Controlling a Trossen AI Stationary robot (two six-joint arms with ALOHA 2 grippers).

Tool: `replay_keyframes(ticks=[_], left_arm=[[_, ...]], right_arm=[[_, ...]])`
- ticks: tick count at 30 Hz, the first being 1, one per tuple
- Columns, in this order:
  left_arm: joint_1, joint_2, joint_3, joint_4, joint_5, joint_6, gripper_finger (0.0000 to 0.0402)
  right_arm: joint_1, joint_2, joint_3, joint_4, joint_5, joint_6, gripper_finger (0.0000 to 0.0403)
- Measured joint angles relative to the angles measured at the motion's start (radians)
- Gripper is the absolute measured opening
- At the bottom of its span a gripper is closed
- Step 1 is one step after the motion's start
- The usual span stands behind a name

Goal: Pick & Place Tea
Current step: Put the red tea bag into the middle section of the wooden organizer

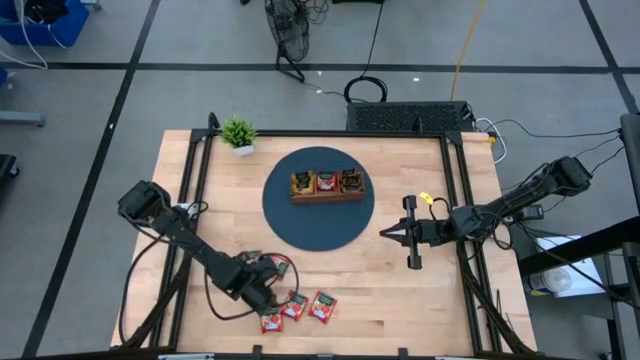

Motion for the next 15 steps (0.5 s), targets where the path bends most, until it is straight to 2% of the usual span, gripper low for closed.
replay_keyframes(ticks=[5,10,15], left_arm=[[0.03,0.0,0.034,-0.095,-0.014,0.136,0.0207],[0.055,0.0,0.059,-0.247,-0.028,0.177,0.0207],[0.053,0.0,0.043,-0.276,-0.028,0.188,0.0207]], right_arm=[[0.0,0.0,0.0,-0.001,0.0,0.0,0.0],[0.0,0.0,0.0,-0.001,0.0,-0.002,0.0],[0.0,0.0,0.0,-0.003,0.0,-0.003,0.0]])
